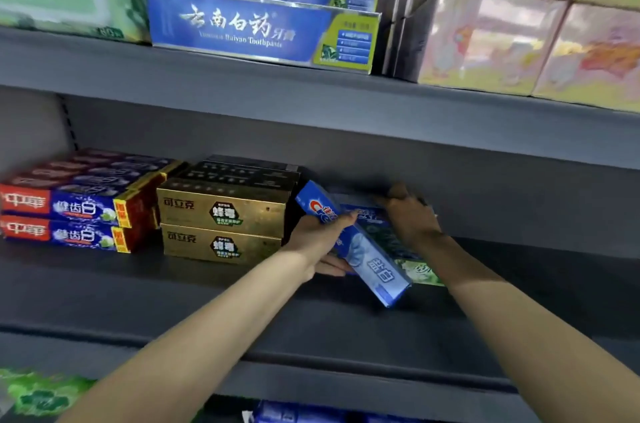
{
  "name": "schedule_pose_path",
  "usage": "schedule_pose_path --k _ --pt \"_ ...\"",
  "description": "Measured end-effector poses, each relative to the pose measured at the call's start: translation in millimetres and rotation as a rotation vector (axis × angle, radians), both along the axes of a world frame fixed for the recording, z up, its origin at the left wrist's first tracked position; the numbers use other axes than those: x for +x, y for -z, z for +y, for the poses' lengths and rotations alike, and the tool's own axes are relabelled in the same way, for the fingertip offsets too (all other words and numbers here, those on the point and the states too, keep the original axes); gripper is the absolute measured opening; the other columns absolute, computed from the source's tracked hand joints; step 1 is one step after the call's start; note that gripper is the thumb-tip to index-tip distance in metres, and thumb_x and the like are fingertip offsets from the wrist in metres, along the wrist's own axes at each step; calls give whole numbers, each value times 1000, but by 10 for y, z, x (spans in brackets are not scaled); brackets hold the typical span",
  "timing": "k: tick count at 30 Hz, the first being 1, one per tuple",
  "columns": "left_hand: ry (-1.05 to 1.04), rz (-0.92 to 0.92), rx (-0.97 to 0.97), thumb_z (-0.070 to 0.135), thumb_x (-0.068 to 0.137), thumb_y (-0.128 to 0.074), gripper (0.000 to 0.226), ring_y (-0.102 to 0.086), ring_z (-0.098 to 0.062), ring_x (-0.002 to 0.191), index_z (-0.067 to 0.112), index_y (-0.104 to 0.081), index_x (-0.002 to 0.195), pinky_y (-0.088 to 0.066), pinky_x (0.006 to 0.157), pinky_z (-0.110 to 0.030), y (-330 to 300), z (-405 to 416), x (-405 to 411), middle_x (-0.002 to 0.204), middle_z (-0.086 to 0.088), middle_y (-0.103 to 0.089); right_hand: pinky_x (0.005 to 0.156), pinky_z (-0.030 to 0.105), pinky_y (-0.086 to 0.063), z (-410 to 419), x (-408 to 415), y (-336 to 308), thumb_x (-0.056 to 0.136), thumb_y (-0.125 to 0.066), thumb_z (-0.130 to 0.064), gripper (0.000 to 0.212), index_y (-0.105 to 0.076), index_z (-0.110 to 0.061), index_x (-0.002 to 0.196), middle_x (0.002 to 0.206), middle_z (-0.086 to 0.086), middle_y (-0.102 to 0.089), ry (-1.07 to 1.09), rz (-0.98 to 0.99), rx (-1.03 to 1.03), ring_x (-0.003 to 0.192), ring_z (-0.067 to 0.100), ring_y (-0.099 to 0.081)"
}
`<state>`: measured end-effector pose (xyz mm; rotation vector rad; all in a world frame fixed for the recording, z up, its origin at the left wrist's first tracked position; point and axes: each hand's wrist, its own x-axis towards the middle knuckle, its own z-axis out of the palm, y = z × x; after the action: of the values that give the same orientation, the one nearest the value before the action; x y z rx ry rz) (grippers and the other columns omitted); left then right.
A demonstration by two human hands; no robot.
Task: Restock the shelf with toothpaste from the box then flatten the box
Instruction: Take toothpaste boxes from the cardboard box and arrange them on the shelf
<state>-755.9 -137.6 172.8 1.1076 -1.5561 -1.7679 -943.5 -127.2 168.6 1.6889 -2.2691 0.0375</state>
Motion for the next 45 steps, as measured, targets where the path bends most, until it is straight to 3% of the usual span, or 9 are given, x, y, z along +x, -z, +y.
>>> schedule_pose_path --k 6,13,18,23,27,30,33,40,45 --pt "-87 125 91 37 83 -69 39 -65 -21 43 8 -54 106 -57 46 -30 -91 -69 -125 75 -14 -66 103 36 -35 -83 -106 -16 96 -45 -14 42 -46 -19 138 140 12 -43 -66 -301 -33 131 28 -38" --pt "-183 252 167 27 85 -69 38 -68 -29 71 2 -54 111 -59 49 -35 -168 -157 -453 110 -21 -66 102 38 -41 231 -232 -439 77 -49 -71 57 -66 -24 104 124 -1 -57 -122 -1159 158 119 15 -50" --pt "-156 339 293 20 88 -65 42 -64 -38 99 0 -49 121 -58 46 -35 -186 -191 -532 125 -20 -56 80 28 -46 192 -287 -397 82 -67 -43 18 -60 -28 90 94 -3 -63 -275 -733 201 90 12 -59" --pt "-304 287 204 15 83 -71 61 -67 -27 78 2 -37 132 -57 48 -27 -104 -254 -520 122 -22 -60 63 26 -36 150 -372 -429 81 -73 -20 18 -55 -20 76 78 -1 -57 -285 -638 98 75 13 -52" --pt "-388 -180 -248 30 78 -76 81 -50 -33 123 6 -26 137 -47 99 -42 -18 -432 -489 137 -19 -46 56 14 -33 151 -482 -422 82 -71 -20 26 -49 -28 71 77 -6 -54 -219 -543 108 74 9 -50" --pt "-256 -304 -366 30 77 -76 70 -47 -33 126 11 -37 131 -42 104 -43 17 -460 -491 136 -15 -47 58 19 -35 139 -502 -355 84 -68 -14 12 -58 -12 90 91 5 -57 -216 -559 68 85 15 -51" --pt "-251 -293 -432 24 83 -70 57 -51 -29 123 8 -41 130 -43 100 -36 37 -438 -479 132 -14 -52 68 23 -35 172 -455 -322 87 -65 -13 27 -59 -2 111 107 13 -62 -206 -608 31 91 17 -53" --pt "-179 -369 -448 27 86 -67 50 -58 -27 114 7 -48 127 -48 95 -35 135 -443 -421 127 -12 -57 99 32 -41 222 -481 -132 89 -62 -29 53 -45 -18 139 138 9 -51 -96 -547 62 121 27 -51" --pt "-112 -420 -450 29 87 -65 44 -61 -25 106 6 -53 123 -50 85 -32 163 -514 -443 121 -11 -61 108 39 -35 263 -375 -51 96 -50 -31 49 -36 -29 144 147 6 -41 -52 -387 32 132 28 -41"
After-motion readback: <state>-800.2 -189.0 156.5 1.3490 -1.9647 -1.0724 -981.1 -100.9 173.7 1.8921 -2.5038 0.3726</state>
